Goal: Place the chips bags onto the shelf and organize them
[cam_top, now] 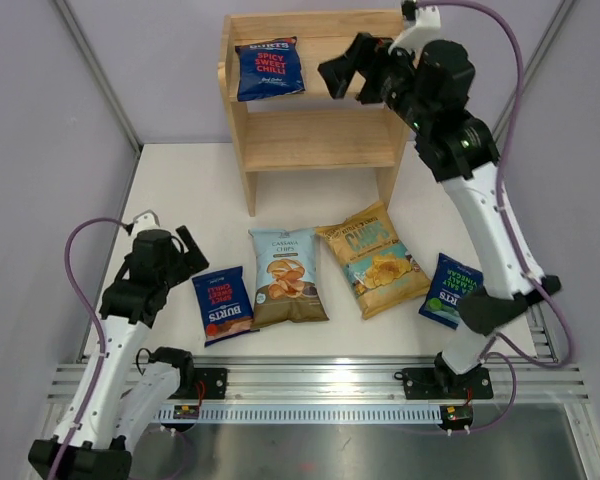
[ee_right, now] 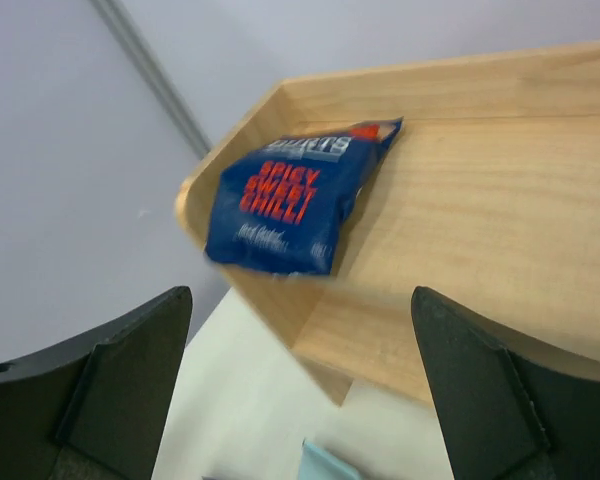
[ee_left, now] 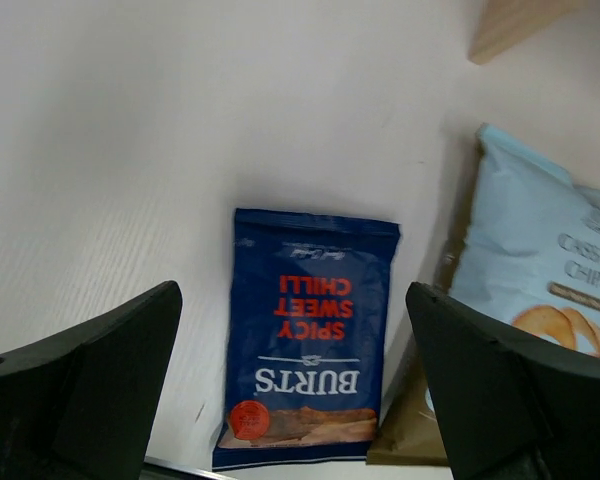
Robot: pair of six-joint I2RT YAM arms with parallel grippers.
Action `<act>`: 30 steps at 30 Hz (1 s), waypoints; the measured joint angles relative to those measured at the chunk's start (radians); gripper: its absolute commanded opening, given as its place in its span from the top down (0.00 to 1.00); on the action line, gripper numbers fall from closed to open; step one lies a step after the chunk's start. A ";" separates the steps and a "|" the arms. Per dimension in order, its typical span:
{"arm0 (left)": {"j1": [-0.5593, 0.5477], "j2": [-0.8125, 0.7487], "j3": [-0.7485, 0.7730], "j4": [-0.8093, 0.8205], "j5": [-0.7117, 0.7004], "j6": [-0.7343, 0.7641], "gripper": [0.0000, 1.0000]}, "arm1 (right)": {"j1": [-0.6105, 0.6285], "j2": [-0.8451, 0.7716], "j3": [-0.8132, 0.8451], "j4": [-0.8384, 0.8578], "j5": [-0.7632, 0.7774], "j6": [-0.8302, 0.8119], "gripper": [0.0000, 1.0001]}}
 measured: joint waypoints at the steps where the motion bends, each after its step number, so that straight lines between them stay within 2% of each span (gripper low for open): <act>1: 0.052 -0.006 -0.030 0.006 0.030 -0.014 0.01 | -0.002 -0.097 -0.130 0.033 -0.029 -0.007 0.01; 4: 0.154 -0.035 -0.109 0.021 0.084 -0.052 0.01 | -0.003 -0.388 -0.552 0.169 -0.135 0.001 0.01; 6: 0.178 -0.064 -0.151 0.020 0.105 -0.085 0.01 | -0.003 -0.550 -0.787 0.238 -0.204 0.024 0.01; 8: 0.186 -0.076 -0.175 0.032 0.119 -0.115 0.01 | -0.003 -0.649 -0.924 0.260 -0.253 0.046 0.01; 12: 0.192 -0.072 -0.247 0.081 0.136 -0.182 0.01 | -0.003 -0.746 -1.086 0.285 -0.311 0.086 0.01; 18: 0.192 -0.047 -0.364 0.125 0.138 -0.231 0.01 | -0.003 -0.853 -1.223 0.243 -0.394 0.127 0.00; 30: 0.192 0.033 -0.402 0.201 0.151 -0.246 0.01 | -0.003 -0.916 -1.260 0.187 -0.470 0.134 0.00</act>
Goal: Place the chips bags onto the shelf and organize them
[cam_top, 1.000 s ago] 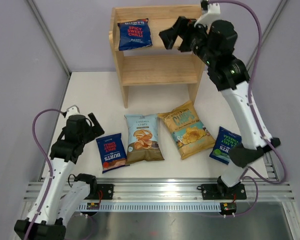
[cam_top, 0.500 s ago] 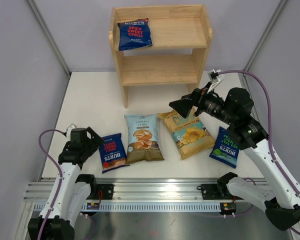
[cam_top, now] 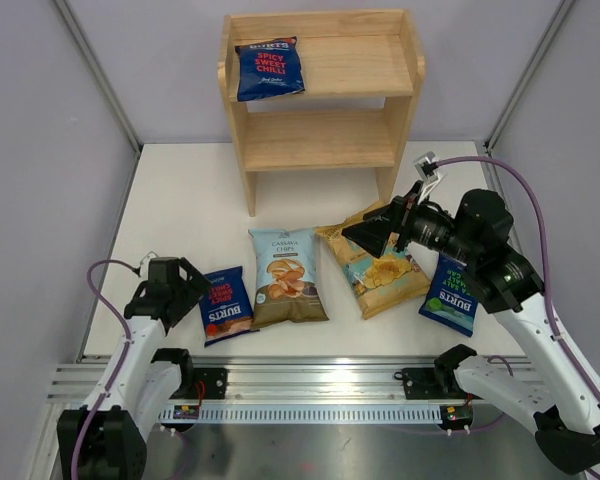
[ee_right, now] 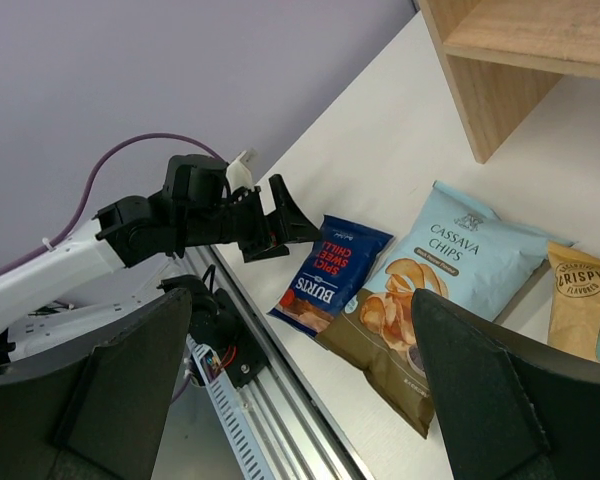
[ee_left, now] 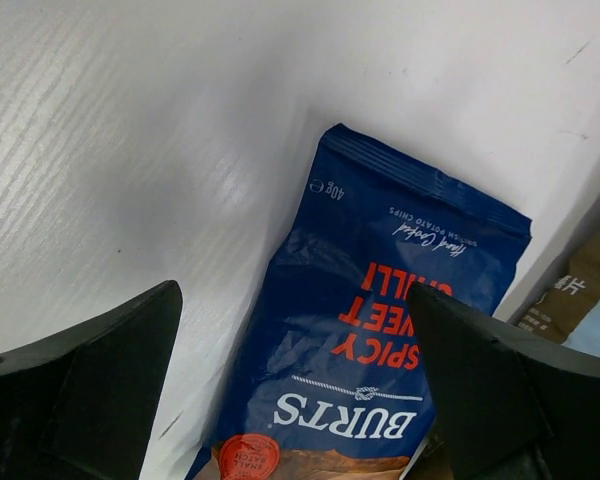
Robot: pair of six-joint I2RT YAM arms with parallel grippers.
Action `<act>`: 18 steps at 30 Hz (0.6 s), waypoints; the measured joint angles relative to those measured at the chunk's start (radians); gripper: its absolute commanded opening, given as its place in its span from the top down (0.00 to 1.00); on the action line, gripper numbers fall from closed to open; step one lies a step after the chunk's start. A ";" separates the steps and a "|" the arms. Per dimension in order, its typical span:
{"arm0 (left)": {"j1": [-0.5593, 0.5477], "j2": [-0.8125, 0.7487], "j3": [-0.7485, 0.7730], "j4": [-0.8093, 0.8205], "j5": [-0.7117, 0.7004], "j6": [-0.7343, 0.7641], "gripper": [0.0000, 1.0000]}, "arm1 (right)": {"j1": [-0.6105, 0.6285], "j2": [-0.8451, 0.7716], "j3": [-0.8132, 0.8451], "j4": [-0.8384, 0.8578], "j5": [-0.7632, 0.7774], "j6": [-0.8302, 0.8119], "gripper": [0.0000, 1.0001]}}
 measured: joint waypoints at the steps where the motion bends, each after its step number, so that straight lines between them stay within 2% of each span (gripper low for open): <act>1: 0.000 0.013 -0.005 0.012 0.005 0.000 0.01 | 0.000 0.003 -0.002 -0.004 -0.002 -0.002 0.01; 6: 0.001 0.063 -0.037 0.100 0.053 0.004 0.02 | 0.000 0.014 -0.020 -0.003 -0.017 -0.006 0.01; 11: 0.001 0.109 -0.059 0.230 0.107 0.011 0.08 | 0.000 0.040 -0.034 0.000 -0.031 -0.010 0.01; 13: 0.001 0.127 -0.068 0.281 0.123 0.011 0.17 | 0.000 0.052 -0.037 0.005 -0.037 -0.010 0.00; 16: 0.001 0.150 -0.081 0.335 0.135 0.013 0.38 | 0.000 0.063 -0.038 0.005 -0.052 -0.010 0.00; 18: 0.002 0.167 -0.089 0.359 0.145 0.012 0.45 | 0.000 0.064 -0.038 0.006 -0.052 -0.010 0.01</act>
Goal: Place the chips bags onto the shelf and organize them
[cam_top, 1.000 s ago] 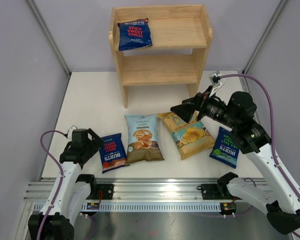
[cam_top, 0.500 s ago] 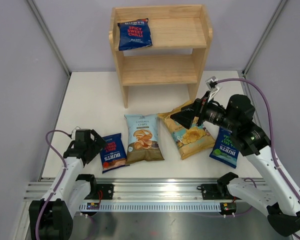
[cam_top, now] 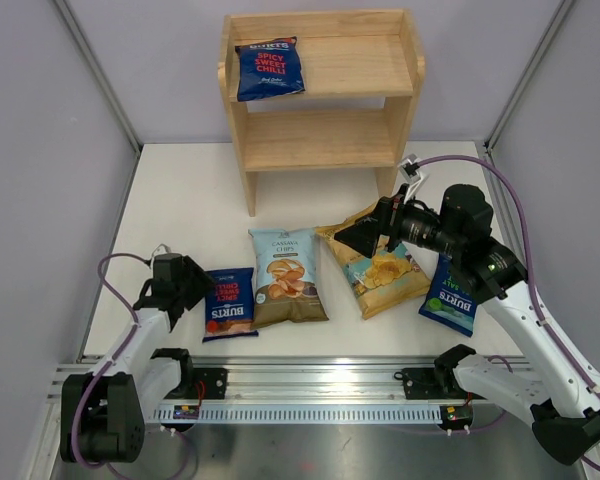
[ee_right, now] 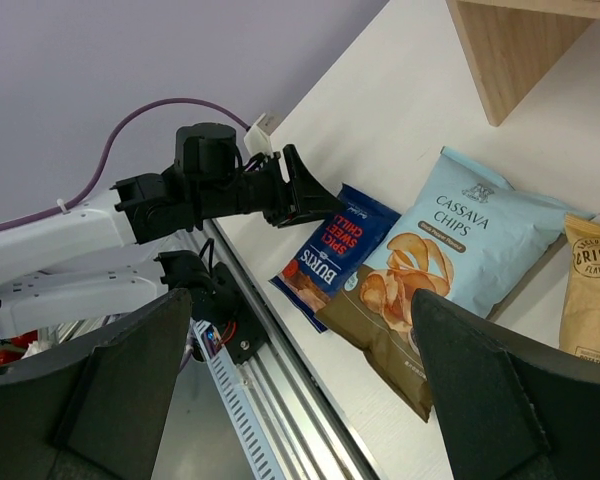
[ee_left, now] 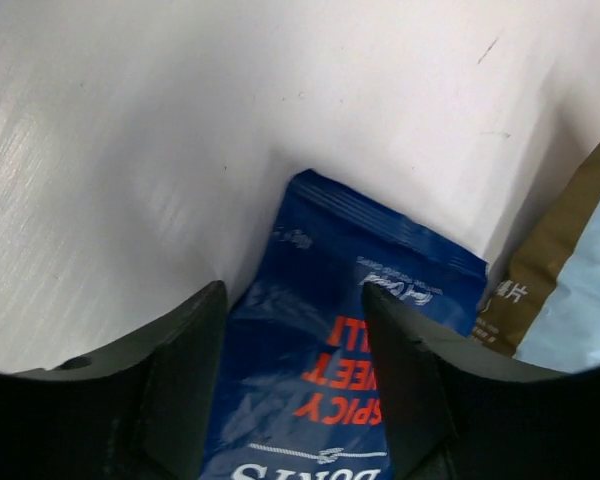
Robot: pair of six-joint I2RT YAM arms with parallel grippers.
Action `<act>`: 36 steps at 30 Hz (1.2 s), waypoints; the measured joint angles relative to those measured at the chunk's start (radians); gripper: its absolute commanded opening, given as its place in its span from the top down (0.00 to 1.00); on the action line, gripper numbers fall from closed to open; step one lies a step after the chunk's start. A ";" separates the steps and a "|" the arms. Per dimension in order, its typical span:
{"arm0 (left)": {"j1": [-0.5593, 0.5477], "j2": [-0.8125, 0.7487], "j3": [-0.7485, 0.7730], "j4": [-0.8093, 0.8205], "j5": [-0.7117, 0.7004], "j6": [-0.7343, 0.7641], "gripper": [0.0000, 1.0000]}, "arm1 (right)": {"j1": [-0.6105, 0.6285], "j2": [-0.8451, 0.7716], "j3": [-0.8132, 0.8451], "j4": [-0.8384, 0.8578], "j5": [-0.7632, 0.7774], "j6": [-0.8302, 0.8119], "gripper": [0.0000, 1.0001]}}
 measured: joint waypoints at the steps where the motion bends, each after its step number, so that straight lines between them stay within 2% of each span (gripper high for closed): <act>1: 0.000 0.008 -0.001 0.007 0.004 0.002 0.53 | 0.000 0.000 0.000 0.003 0.000 0.000 0.01; 4: 0.000 0.036 -0.002 0.023 0.014 0.004 0.67 | 0.000 0.000 0.000 0.015 -0.007 0.000 0.01; 5: 0.001 0.045 -0.003 0.029 0.019 0.005 0.78 | 0.000 0.000 0.000 0.018 -0.008 0.000 0.00; 7: 0.001 0.067 -0.003 0.041 0.031 0.006 0.87 | 0.000 0.001 0.000 0.021 -0.013 0.000 0.01; 8: 0.001 0.074 -0.003 0.045 0.038 0.008 0.96 | 0.000 0.002 0.000 0.022 -0.016 0.000 0.00; 10: 0.001 0.079 -0.004 0.049 0.048 0.009 1.00 | 0.000 0.005 0.000 0.022 -0.018 0.000 0.01; 17: 0.001 0.048 -0.004 0.027 0.054 0.014 1.00 | 0.000 0.035 -0.002 0.029 -0.017 0.000 0.01; 22: 0.001 -0.135 0.011 -0.072 0.042 0.006 1.00 | 0.000 0.086 -0.036 0.090 -0.025 0.032 0.01; 28: 0.001 -0.141 0.163 -0.129 0.087 0.014 1.00 | 0.038 0.234 -0.113 0.263 -0.073 0.122 0.01; 36: -0.011 -0.169 0.391 -0.209 0.119 0.049 1.00 | 0.154 0.400 -0.143 0.505 -0.076 0.174 0.01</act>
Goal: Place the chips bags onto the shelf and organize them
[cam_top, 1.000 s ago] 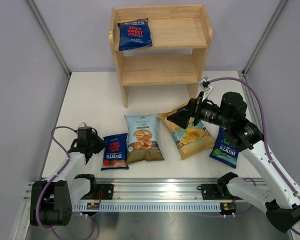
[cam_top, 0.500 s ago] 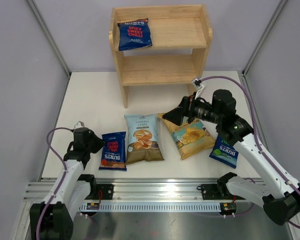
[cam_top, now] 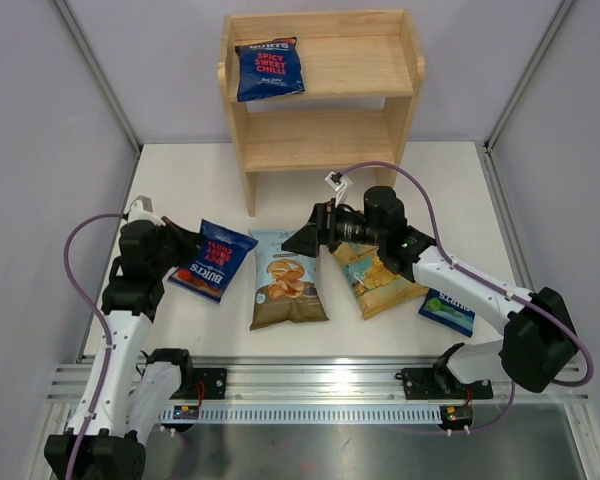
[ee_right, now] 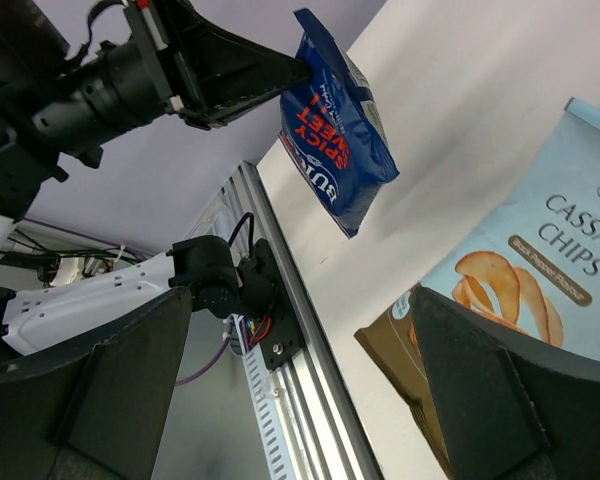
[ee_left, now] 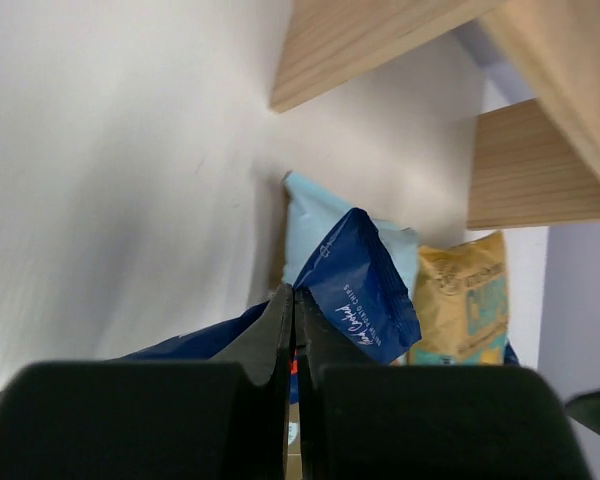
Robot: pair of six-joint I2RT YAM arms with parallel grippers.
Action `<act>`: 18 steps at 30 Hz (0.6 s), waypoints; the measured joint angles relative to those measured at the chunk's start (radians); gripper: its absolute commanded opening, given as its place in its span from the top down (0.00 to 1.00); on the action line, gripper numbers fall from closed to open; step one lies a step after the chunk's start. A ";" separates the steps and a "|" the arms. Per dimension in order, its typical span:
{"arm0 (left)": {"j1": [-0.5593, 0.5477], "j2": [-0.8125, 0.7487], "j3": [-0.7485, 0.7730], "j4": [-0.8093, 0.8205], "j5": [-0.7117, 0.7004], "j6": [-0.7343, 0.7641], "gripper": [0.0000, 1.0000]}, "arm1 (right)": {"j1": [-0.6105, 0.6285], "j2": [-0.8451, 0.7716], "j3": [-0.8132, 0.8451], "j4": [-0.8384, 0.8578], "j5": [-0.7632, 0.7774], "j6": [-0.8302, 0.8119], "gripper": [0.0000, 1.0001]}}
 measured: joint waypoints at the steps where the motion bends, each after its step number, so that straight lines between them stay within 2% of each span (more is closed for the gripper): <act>1: -0.006 0.000 0.024 0.000 0.005 0.006 1.00 | 0.010 0.014 -0.002 0.030 0.003 0.002 0.00; 8: -0.058 -0.001 0.132 -0.004 0.074 0.004 1.00 | 0.071 0.072 -0.034 0.226 0.060 0.005 0.00; 18: -0.237 -0.001 0.249 0.033 0.086 -0.041 1.00 | 0.127 0.137 -0.035 0.377 0.103 -0.011 0.01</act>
